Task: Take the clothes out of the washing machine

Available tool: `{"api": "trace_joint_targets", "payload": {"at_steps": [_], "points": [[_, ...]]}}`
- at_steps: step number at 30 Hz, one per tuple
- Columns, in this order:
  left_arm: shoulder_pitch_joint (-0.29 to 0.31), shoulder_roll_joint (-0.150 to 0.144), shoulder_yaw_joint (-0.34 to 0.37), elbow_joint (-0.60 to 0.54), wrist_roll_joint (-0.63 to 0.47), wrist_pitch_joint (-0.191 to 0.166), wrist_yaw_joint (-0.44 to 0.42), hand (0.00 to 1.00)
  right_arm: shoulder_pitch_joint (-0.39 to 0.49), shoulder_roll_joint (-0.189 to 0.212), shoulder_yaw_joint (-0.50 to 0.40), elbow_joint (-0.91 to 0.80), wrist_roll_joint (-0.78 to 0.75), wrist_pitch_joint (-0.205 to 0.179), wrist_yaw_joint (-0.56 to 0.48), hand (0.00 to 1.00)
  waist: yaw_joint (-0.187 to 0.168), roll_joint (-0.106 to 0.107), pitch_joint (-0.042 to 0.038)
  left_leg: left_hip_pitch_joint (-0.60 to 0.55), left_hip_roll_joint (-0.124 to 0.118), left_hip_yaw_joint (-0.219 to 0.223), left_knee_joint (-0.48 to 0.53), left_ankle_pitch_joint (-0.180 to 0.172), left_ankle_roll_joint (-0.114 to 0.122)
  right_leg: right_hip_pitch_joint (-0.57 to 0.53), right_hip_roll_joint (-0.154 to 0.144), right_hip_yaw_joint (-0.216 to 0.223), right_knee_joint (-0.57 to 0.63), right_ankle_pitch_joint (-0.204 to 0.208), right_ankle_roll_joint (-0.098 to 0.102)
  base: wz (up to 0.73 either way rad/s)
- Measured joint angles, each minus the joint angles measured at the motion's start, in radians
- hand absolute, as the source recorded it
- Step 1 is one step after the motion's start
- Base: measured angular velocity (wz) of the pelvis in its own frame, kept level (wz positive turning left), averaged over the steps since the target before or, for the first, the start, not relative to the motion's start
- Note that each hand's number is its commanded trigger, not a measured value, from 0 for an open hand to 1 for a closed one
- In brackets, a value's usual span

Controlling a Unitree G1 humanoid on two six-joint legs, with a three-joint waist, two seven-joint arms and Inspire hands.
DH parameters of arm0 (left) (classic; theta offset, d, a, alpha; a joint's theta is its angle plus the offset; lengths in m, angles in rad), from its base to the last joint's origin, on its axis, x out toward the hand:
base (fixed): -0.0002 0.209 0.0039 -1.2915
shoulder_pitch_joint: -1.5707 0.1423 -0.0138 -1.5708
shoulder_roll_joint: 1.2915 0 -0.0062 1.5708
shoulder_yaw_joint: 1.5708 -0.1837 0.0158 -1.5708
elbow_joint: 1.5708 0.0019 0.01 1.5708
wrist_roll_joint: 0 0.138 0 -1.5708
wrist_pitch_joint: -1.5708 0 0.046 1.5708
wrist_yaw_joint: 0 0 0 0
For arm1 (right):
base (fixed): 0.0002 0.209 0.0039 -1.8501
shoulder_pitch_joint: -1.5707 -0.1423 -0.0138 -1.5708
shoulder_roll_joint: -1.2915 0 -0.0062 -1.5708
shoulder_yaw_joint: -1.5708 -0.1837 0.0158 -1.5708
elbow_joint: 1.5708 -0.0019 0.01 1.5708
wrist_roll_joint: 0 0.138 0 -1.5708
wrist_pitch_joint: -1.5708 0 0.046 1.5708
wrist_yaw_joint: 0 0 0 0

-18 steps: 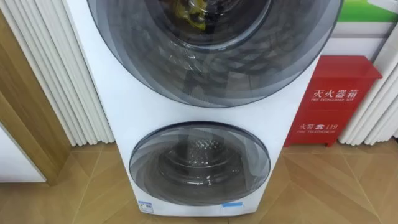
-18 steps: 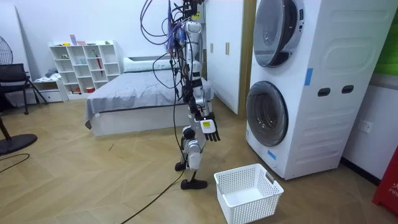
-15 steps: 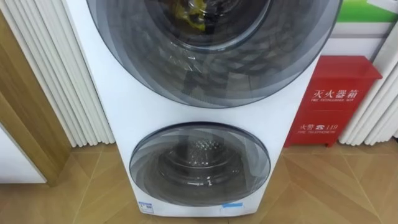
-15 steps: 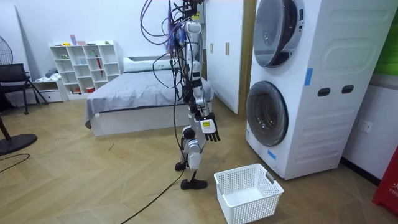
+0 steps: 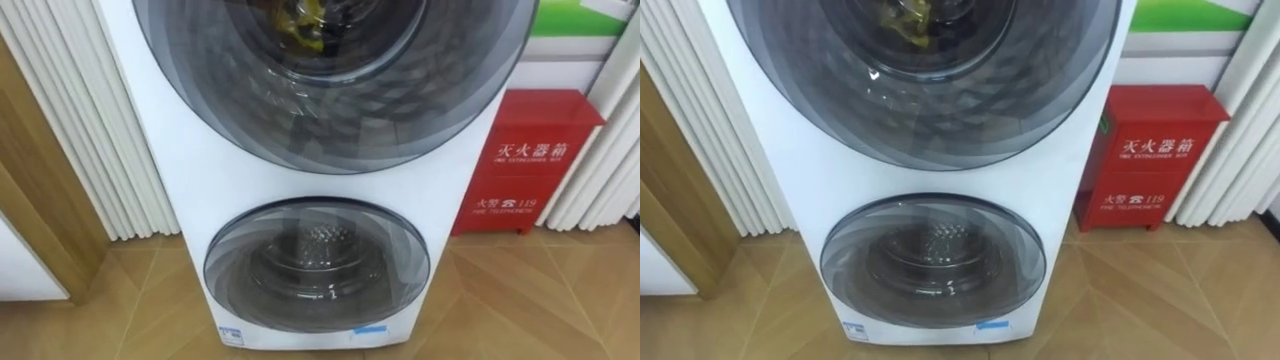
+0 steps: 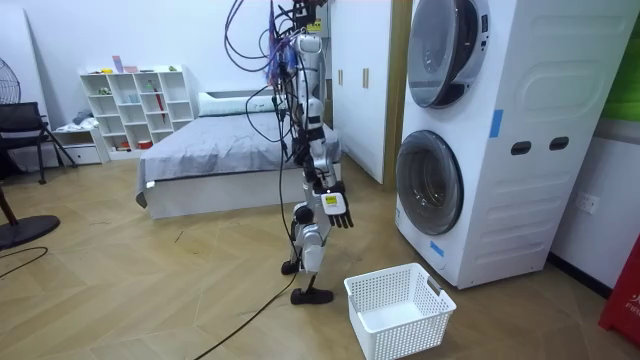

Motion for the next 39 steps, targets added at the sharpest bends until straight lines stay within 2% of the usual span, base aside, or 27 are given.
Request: {"api": "trace_joint_targets", "payload": {"at_steps": [2, 5, 6, 7, 9, 13, 15, 17, 19, 21, 25, 31, 35, 37, 39], "points": [[0.004, 0.0, 0.006, -0.007, 0.003, 0.0, -0.006, 0.0, 0.004, -0.003, -0.017, -0.08, 0.018, 0.012, -0.028, 0.0, 0.001, 0.0, 0.0023, 0.0, 0.0, 0.005, 0.002, 0.0, 0.0, -0.004, 0.0, 0.004, 0.002, 0.0, 0.0, -0.08], [0.001, 0.005, 0.009, -0.014, 0.011, -0.003, -0.012, 0.0, 0.001, -0.004, -0.042, -0.336, 0.02, 0.024, -0.077, 0.0, 0.0, -0.003, 0.0049, -0.002, 0.0, 0.005, 0.005, 0.0, 0.0, -0.006, -0.001, 0.009, 0.004, 0.0, 0.0, -0.05], [0.006, 0.007, 0.015, -0.018, 0.011, -0.003, -0.017, 0.0, -0.004, -0.006, -0.042, -0.486, 0.02, 0.025, -0.093, 0.0, 0.0, -0.003, 0.0053, 0.0, 0.0, 0.008, 0.006, 0.0, 0.0, -0.005, 0.0, 0.012, 0.001, 0.0, 0.0, -0.04], [0.008, 0.01, 0.017, -0.016, 0.011, -0.003, -0.022, 0.0, -0.029, -0.012, -0.046, -0.588, 0.021, 0.008, -0.095, 0.0, -0.001, -0.009, 0.0067, 0.004, -0.001, 0.008, 0.007, 0.0, 0.0, 0.0, 0.0, 0.012, 0.001, 0.0, -0.001, 0.0], [0.017, 0.017, 0.016, -0.022, 0.011, -0.003, -0.028, 0.0, -0.057, -0.025, -0.059, -0.71, 0.021, -0.011, -0.105, 0.0, 0.006, -0.009, 0.004, 0.017, -0.001, 0.006, 0.007, 0.0, 0.0, 0.003, 0.001, 0.01, 0.0, 0.0, -0.001, 0.05], [0.04, 0.034, 0.022, -0.035, 0.018, 0.01, -0.031, 0.0, -0.128, -0.05, -0.083, -0.957, 0.021, -0.008, -0.157, 0.0, 0.006, -0.025, 0.0026, 0.0, -0.001, 0.0, 0.009, 0.0, 0.0, -0.004, 0.0, 0.004, 0.001, 0.0, -0.001, 0.03], [0.047, 0.043, 0.029, -0.05, 0.053, 0.025, -0.03, 0.0, -0.146, -0.067, -0.084, -1.021, 0.013, -0.006, -0.181, 0.0, 0.007, -0.031, 0.0007, -0.001, -0.001, -0.003, 0.009, 0.0, 0.0, -0.004, 0.0, 0.001, 0.001, 0.0, -0.001, 0.06], [0.053, 0.046, 0.038, -0.05, 0.064, 0.032, -0.027, 0.0, -0.165, -0.082, -0.084, -1.056, -0.003, -0.003, -0.19, 0.0, 0.016, -0.035, -0.0001, 0.002, 0.0, -0.004, 0.008, 0.0, 0.0, -0.002, 0.0, 0.001, 0.001, 0.0, -0.001, 0.0], [0.058, 0.048, 0.041, -0.051, 0.067, 0.036, -0.025, 0.0, -0.187, -0.117, -0.087, -1.127, -0.026, 0.025, -0.204, 0.0, 0.022, -0.038, -0.0006, -0.001, -0.001, -0.006, 0.006, 0.001, 0.0, -0.006, -0.001, 0.002, 0.001, 0.0, -0.001, -0.02], [0.061, 0.051, 0.042, -0.051, 0.082, 0.045, -0.025, 0.0, -0.225, -0.138, -0.094, -1.147, -0.029, 0.027, -0.211, 0.0, 0.023, -0.039, 0.0, -0.002, -0.001, -0.008, 0.006, 0.001, 0.0, -0.005, -0.001, 0.001, 0.001, 0.0, -0.001, 0.02], [0.061, 0.049, 0.057, -0.055, 0.119, 0.057, -0.021, 0.0, -0.334, -0.154, -0.145, -1.155, -0.06, 0.027, -0.258, 0.0, 0.027, -0.046, 0.0012, -0.002, -0.001, -0.02, 0.005, 0.001, 0.001, -0.004, 0.0, -0.004, 0.0, 0.0, -0.001, 0.05], [0.064, 0.054, 0.057, -0.07, 0.138, 0.068, -0.006, 0.0, -0.426, -0.189, -0.152, -1.191, -0.068, 0.027, -0.302, 0.0, 0.04, -0.062, 0.0001, -0.004, 0.0, -0.031, 0.005, 0.001, 0.001, -0.004, 0.002, -0.005, 0.001, 0.0, -0.001, 0.05], [0.064, 0.067, 0.058, -0.07, 0.17, 0.073, -0.006, 0.0, -0.455, -0.217, -0.152, -1.191, -0.068, 0.027, -0.319, 0.0, 0.055, -0.08, -0.0019, -0.006, 0.0, -0.034, 0.005, 0.001, 0.001, -0.005, 0.002, -0.006, 0.001, 0.0, -0.001, 0.0], [0.064, 0.074, 0.057, -0.073, 0.18, 0.078, -0.009, 0.0, -0.464, -0.24, -0.152, -1.191, -0.068, 0.039, -0.321, 0.0, 0.057, -0.089, -0.006, -0.007, -0.001, -0.041, 0.005, 0.001, 0.001, -0.004, 0.001, -0.006, 0.001, 0.0, -0.001, 0.07], [0.067, 0.079, 0.056, -0.072, 0.192, 0.086, -0.011, 0.0, -0.482, -0.241, -0.152, -1.192, -0.068, 0.04, -0.331, 0.0, 0.057, -0.093, -0.0058, -0.006, -0.001, -0.051, 0.005, 0.001, 0.001, -0.003, 0.002, -0.006, 0.002, 0.0, -0.001, 0.02]]}}
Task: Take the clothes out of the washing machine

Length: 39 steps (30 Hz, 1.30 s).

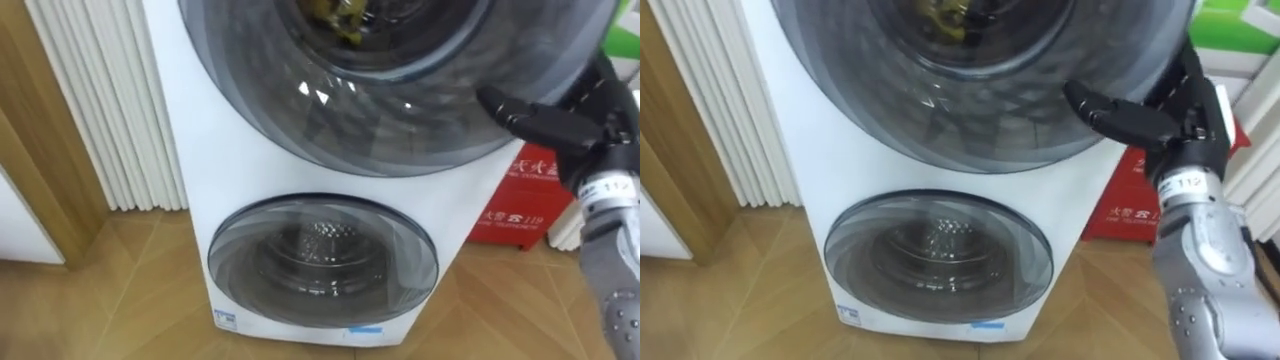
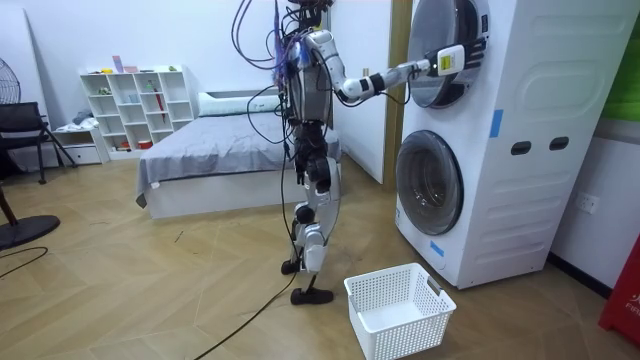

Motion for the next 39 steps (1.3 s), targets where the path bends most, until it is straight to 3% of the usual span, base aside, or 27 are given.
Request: {"api": "trace_joint_targets", "payload": {"at_steps": [7, 15, 19, 23, 24, 25, 26, 27, 28, 29, 30, 31, 32, 33, 34, 39], "points": [[0.003, 0.005, -0.003, 0.0, 0.014, 0.017, 0.0, 0.0, -0.012, -0.001, 0.001, 0.0, 0.0, 0.0, -0.014, 0.0, 0.0, -0.004, 0.0019, 0.004, -0.001, -0.034, 0.0, 0.0, 0.0, 0.002, 0.001, 0.0, 0.002, 0.0, 0.0, 0.0], [0.003, 0.007, -0.002, -0.005, 0.04, 0.032, 0.005, 0.0, -0.012, -0.001, 0.006, -0.013, -0.044, 0.0, -0.023, 0.0, -0.002, -0.005, 0.005, 0.004, -0.001, -0.033, -0.001, 0.0, 0.0, -0.003, 0.002, 0.001, 0.001, 0.0, 0.0, -0.06], [0.005, 0.008, -0.006, -0.024, 0.072, 0.043, 0.005, 0.0, -0.011, -0.001, 0.018, -0.052, -0.076, 0.018, -0.023, 0.0, -0.004, -0.005, 0.0049, 0.001, 0.0, -0.029, -0.002, 0.0, 0.0, -0.014, 0.003, 0.0, 0.002, 0.0, 0.0, -0.12], [0.003, 0.011, -0.022, -0.034, 0.068, 0.04, 0.007, 0.0, 0.053, 0.001, 0.033, -0.155, -0.074, 0.018, -0.033, 0.0, -0.005, -0.005, 0.0044, 0.001, 0.001, -0.041, -0.003, 0.0, 0.0, -0.018, 0.006, 0.003, 0.004, 0.0, 0.0, -0.04], [0.002, 0.01, -0.022, -0.032, 0.074, 0.04, 0.009, 0.0, 0.082, 0.002, 0.035, -0.188, -0.075, 0.018, -0.027, 0.0, -0.004, 0.0, 0.0054, 0.009, 0.006, -0.06, -0.003, 0.0, 0.0, -0.025, 0.01, 0.002, 0.027, 0.0, 0.0, -0.32], [0.001, 0.005, -0.022, -0.03, 0.084, 0.038, 0.009, 0.0, 0.107, 0.004, 0.037, -0.222, -0.076, 0.018, -0.015, 0.0, -0.002, 0.013, 0.0111, 0.026, 0.025, -0.1, -0.006, 0.001, 0.001, -0.06, 0.021, -0.002, 0.099, -0.002, -0.004, -0.47], [0.006, 0.002, -0.022, -0.028, 0.088, 0.03, 0.01, 0.0, 0.122, 0.008, 0.04, -0.24, -0.077, 0.018, -0.004, 0.0, 0.0, 0.031, 0.019, 0.037, 0.041, -0.144, -0.007, 0.002, 0.002, -0.097, 0.039, 0.004, 0.142, -0.029, -0.015, -0.7], [0.018, 0.011, -0.016, -0.029, 0.105, 0.011, 0.011, 0.0, 0.159, 0.024, 0.051, -0.29, -0.087, 0.018, 0.02, 0.0, -0.004, 0.035, 0.0116, 0.036, 0.065, -0.195, -0.006, 0.001, 0.001, -0.136, 0.094, 0.048, 0.052, -0.02, -0.052, -0.84], [0.036, 0.025, -0.008, -0.023, 0.128, 0.002, 0.011, 0.0, 0.179, 0.028, 0.087, -0.345, -0.106, 0.015, 0.04, 0.0, -0.005, 0.013, 0.0084, 0.017, 0.066, -0.163, 0.008, -0.012, -0.022, -0.167, 0.115, 0.046, -0.089, 0.134, -0.08, -0.76], [0.036, 0.023, -0.007, -0.005, 0.144, 0.002, 0.011, 0.0, 0.186, 0.026, 0.105, -0.358, -0.11, 0.011, 0.055, 0.0, -0.017, 0.012, 0.0109, 0.025, 0.07, -0.14, 0.014, -0.037, -0.054, -0.181, 0.106, 0.022, -0.059, 0.173, -0.088, -0.3], [0.024, 0.017, -0.022, 0.023, 0.153, 0.013, 0.011, 0.0, 0.217, 0.03, 0.13, -0.363, -0.121, 0.002, 0.077, 0.0, -0.049, 0.03, 0.0061, 0.032, 0.094, -0.079, 0.015, -0.059, -0.087, -0.172, 0.115, 0.003, -0.035, 0.162, -0.097, 0.25], [0.011, 0.016, -0.046, 0.024, 0.154, 0.012, 0.009, 0.0, 0.251, 0.049, 0.137, -0.358, -0.127, 0.007, 0.091, 0.0, -0.058, 0.032, 0.0071, 0.024, 0.102, -0.015, -0.012, -0.044, -0.094, -0.155, 0.111, 0.015, -0.035, 0.162, -0.096, 0.4], [0.006, 0.016, -0.057, 0.021, 0.154, 0.009, 0.009, 0.0, 0.262, 0.057, 0.141, -0.357, -0.129, 0.012, 0.101, 0.0, -0.056, 0.034, 0.0073, 0.012, 0.105, 0.003, -0.019, -0.038, -0.083, -0.152, 0.11, 0.024, -0.034, 0.161, -0.095, 0.27], [0.004, 0.016, -0.063, 0.022, 0.153, 0.008, 0.009, 0.0, 0.274, 0.079, 0.146, -0.358, -0.124, 0.017, 0.116, 0.0, -0.052, 0.036, 0.0048, 0.005, 0.103, 0.019, -0.012, -0.028, -0.059, -0.151, 0.109, 0.028, -0.034, 0.158, -0.087, 0.1], [0.005, 0.016, -0.063, 0.025, 0.152, 0.014, 0.009, 0.0, 0.28, 0.097, 0.133, -0.36, -0.124, 0.017, 0.138, 0.0, -0.055, 0.038, 0.0049, 0.005, 0.098, 0.019, -0.011, -0.024, -0.054, -0.151, 0.107, 0.026, -0.034, 0.154, -0.082, 0.04], [0.009, 0.013, -0.062, 0.048, 0.16, 0.028, 0.009, 0.0, 0.316, 0.098, 0.123, -0.39, -0.112, 0.017, 0.216, 0.0, -0.053, 0.04, 0.0055, 0.002, 0.079, 0.027, -0.002, -0.022, -0.05, -0.16, 0.102, 0.042, -0.019, 0.146, -0.078, -0.04]]}}
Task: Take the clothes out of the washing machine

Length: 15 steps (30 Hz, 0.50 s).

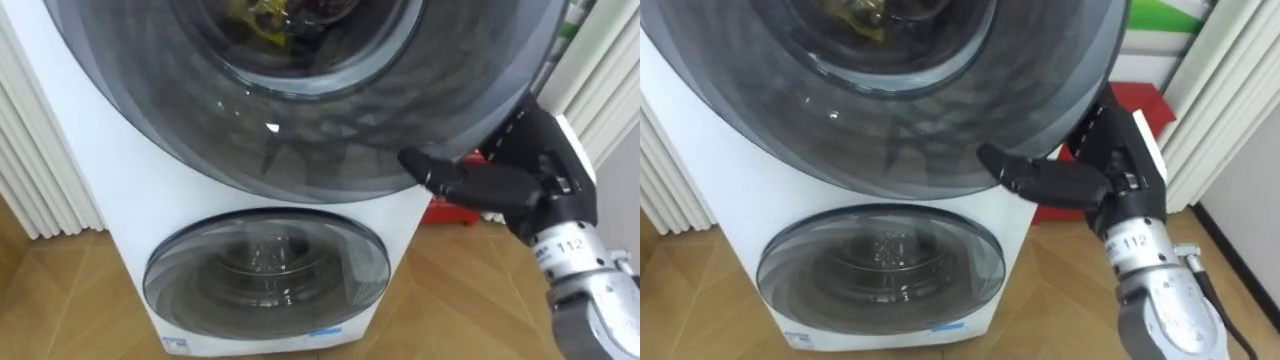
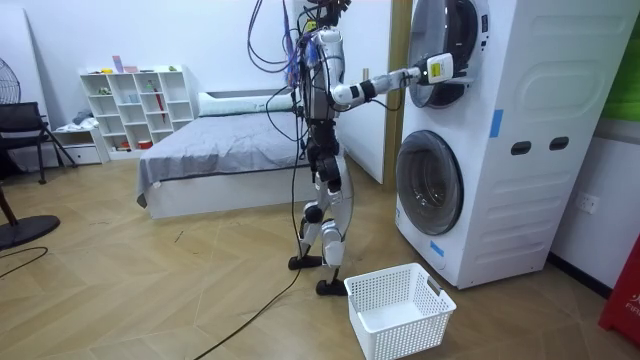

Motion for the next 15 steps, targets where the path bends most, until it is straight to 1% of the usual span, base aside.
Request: {"api": "trace_joint_targets", "payload": {"at_steps": [1, 2, 3, 4, 6, 11, 14, 15], "points": [[0.0, -0.006, 0.0, -0.001, 0.0, 0.002, 0.0, 0.0, 0.007, 0.0, 0.0, -0.003, -0.003, -0.001, 0.022, 0.0, -0.003, 0.0, -0.0008, -0.001, -0.006, 0.0, 0.0, -0.001, 0.0, 0.0, 0.0, 0.01, 0.005, -0.012, 0.0, 0.0], [0.0, -0.01, 0.0, -0.003, 0.0, 0.002, 0.0, 0.0, 0.014, -0.001, 0.0, -0.005, -0.004, -0.002, 0.032, 0.0, -0.003, 0.002, -0.0022, -0.001, -0.006, 0.0, 0.001, -0.001, 0.0, 0.0, 0.001, 0.013, 0.008, -0.013, 0.002, 0.05], [0.0, -0.015, -0.003, -0.005, 0.0, 0.001, 0.0, 0.0, 0.031, 0.0, 0.001, -0.008, -0.004, -0.002, 0.052, 0.0, -0.003, 0.008, -0.0046, 0.0, -0.008, -0.003, 0.001, -0.003, -0.001, -0.001, 0.001, 0.014, 0.015, -0.019, 0.003, 0.04], [0.003, -0.015, -0.016, -0.004, 0.0, 0.002, 0.0, 0.0, 0.045, 0.0, 0.001, -0.009, -0.003, -0.002, 0.069, 0.0, -0.003, 0.013, -0.0121, 0.003, -0.009, -0.003, 0.003, -0.003, -0.001, -0.001, 0.0, 0.014, 0.022, -0.022, 0.002, 0.04], [0.009, -0.015, -0.02, -0.005, -0.001, 0.001, 0.0, 0.0, 0.063, 0.0, 0.001, -0.019, -0.001, -0.002, 0.086, 0.0, -0.003, 0.017, -0.0184, 0.008, -0.01, -0.004, 0.005, -0.003, -0.001, 0.0, -0.001, 0.014, 0.031, -0.024, 0.0, 0.0], [0.006, -0.013, -0.02, -0.006, 0.0, 0.001, -0.001, 0.0, 0.084, 0.007, 0.002, -0.049, -0.003, -0.003, 0.105, 0.0, -0.003, 0.012, -0.0169, 0.013, -0.01, -0.004, 0.007, -0.001, -0.003, 0.002, -0.002, 0.013, 0.04, -0.026, -0.001, 0.0], [0.002, -0.01, -0.02, -0.006, 0.0, 0.0, -0.002, 0.0, 0.084, 0.007, 0.002, -0.05, -0.003, -0.003, 0.117, 0.0, -0.003, 0.008, -0.0143, 0.013, -0.01, -0.004, 0.006, -0.001, -0.003, 0.002, -0.002, 0.012, 0.04, -0.027, -0.001, 0.0], [-0.003, -0.008, -0.02, -0.006, -0.001, -0.001, -0.002, 0.0, 0.084, 0.007, 0.002, -0.054, -0.003, -0.003, 0.121, 0.0, -0.002, 0.004, -0.0118, 0.013, -0.01, -0.004, 0.005, -0.001, -0.003, 0.002, -0.002, 0.011, 0.039, -0.027, -0.001, 0.0]]}}
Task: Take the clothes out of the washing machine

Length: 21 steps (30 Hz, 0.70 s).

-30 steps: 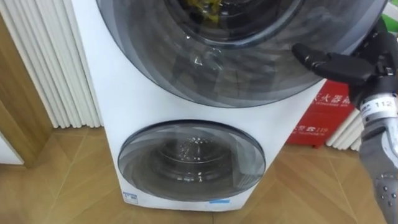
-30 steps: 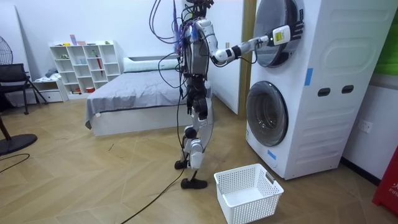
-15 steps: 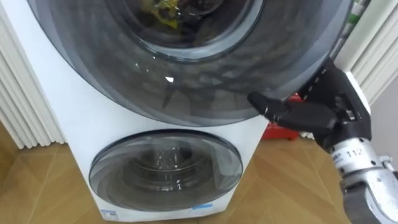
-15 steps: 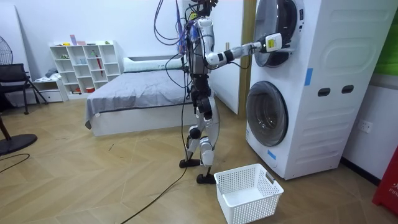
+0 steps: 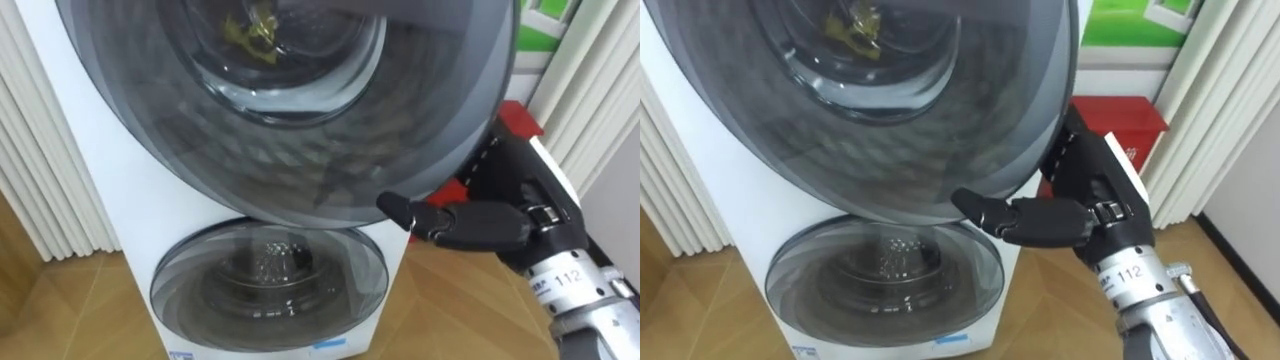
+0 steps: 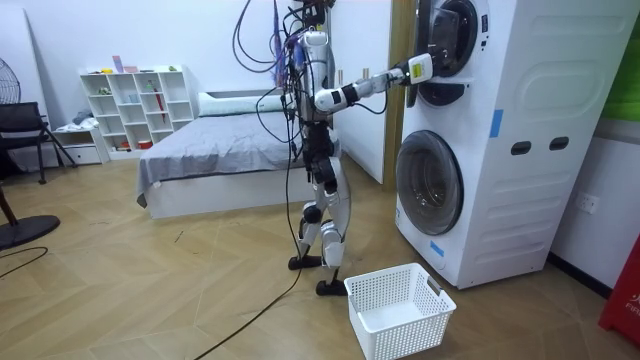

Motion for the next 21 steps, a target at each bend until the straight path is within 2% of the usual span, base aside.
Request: {"api": "trace_joint_targets", "payload": {"at_steps": [3, 4, 11, 14, 21], "points": [[-0.012, 0.007, -0.015, 0.001, 0.0, -0.007, 0.001, 0.0, -0.001, 0.007, 0.001, -0.022, 0.0, 0.0, 0.004, 0.0, 0.001, -0.007, 0.0106, 0.0, 0.0, 0.0, -0.002, 0.0, 0.0, 0.0, 0.0, -0.001, -0.002, 0.0, 0.001, 0.0], [-0.014, 0.011, -0.022, 0.002, 0.0, -0.009, 0.0, 0.0, -0.001, 0.017, 0.0, -0.026, 0.0, -0.001, 0.006, 0.0, 0.001, -0.008, 0.0119, -0.001, 0.0, 0.001, -0.003, 0.0, 0.0, -0.001, 0.001, 0.0, -0.003, -0.001, 0.001, 0.0], [-0.022, 0.018, -0.062, 0.01, 0.001, -0.016, -0.002, 0.0, -0.007, 0.024, 0.005, -0.062, 0.002, -0.003, 0.025, 0.0, 0.001, -0.004, 0.0134, 0.0, 0.001, 0.006, -0.005, 0.0, 0.001, -0.002, 0.003, 0.003, -0.005, -0.003, 0.002, -0.01], [-0.032, 0.021, -0.086, 0.02, 0.0, -0.018, -0.004, 0.0, -0.018, 0.025, 0.021, -0.079, 0.005, -0.003, 0.027, 0.0, 0.0, 0.0, 0.0116, 0.0, 0.002, 0.006, -0.005, 0.0, 0.001, -0.002, 0.004, 0.001, -0.004, -0.005, 0.001, 0.0], [-0.083, 0.028, -0.134, 0.06, 0.001, -0.024, -0.019, 0.0, -0.029, 0.027, 0.066, -0.08, 0.005, 0.002, 0.037, 0.0, 0.001, 0.008, 0.0093, 0.002, 0.001, 0.006, -0.001, 0.001, 0.001, -0.007, 0.002, 0.005, 0.015, -0.01, -0.001, 0.0]]}}
